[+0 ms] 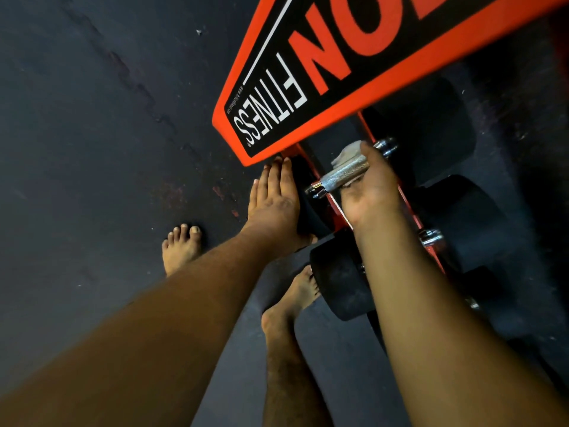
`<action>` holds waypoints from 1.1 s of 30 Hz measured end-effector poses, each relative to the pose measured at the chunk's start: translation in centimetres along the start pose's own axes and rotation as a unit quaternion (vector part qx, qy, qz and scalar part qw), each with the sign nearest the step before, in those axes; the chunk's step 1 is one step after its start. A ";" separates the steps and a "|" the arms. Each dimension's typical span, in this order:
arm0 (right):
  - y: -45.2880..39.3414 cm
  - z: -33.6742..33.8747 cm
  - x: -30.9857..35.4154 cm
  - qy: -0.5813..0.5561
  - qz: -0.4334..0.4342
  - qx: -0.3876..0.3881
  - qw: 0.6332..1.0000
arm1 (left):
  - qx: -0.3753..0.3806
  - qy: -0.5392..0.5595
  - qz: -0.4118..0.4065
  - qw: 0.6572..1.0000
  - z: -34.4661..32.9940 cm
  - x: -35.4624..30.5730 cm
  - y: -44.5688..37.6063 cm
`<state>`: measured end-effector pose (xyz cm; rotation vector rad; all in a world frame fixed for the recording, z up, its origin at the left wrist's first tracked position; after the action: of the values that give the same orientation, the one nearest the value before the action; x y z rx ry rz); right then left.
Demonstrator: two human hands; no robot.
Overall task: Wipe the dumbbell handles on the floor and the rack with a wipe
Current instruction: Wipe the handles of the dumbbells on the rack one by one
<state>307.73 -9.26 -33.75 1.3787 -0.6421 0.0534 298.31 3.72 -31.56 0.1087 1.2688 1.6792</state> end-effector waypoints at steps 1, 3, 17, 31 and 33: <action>0.1 0.5 -0.4 -0.005 -0.004 -0.001 1.000 | 0.000 0.000 0.001 1.000 0.0 0.0 0.0; 0.3 1.3 -0.9 -0.014 -0.004 -0.010 1.000 | -0.002 0.001 0.001 1.000 0.0 0.0 0.0; -0.1 2.3 -3.0 0.022 0.000 0.043 0.999 | -0.009 0.005 -0.001 1.000 0.0 0.0 0.2; 2.8 5.1 -3.7 0.338 0.179 0.033 0.923 | -0.005 0.008 -0.002 1.000 0.1 0.0 0.3; 2.7 4.4 -1.8 0.447 0.349 0.053 0.822 | -0.004 0.011 -0.002 1.000 0.2 0.0 0.3</action>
<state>303.42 -12.14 -31.91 0.9861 -0.2958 1.2718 298.26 3.87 -31.25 0.0833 1.2778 1.6856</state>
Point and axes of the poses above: each hand's wrist, its own y-axis away from the middle knuckle, its own z-axis out of the back of the hand, x = y × z, the point moved 1 cm from there along -y, towards the middle knuckle, and after that the axes turned 1 degree about -z, right-handed, at the moved point
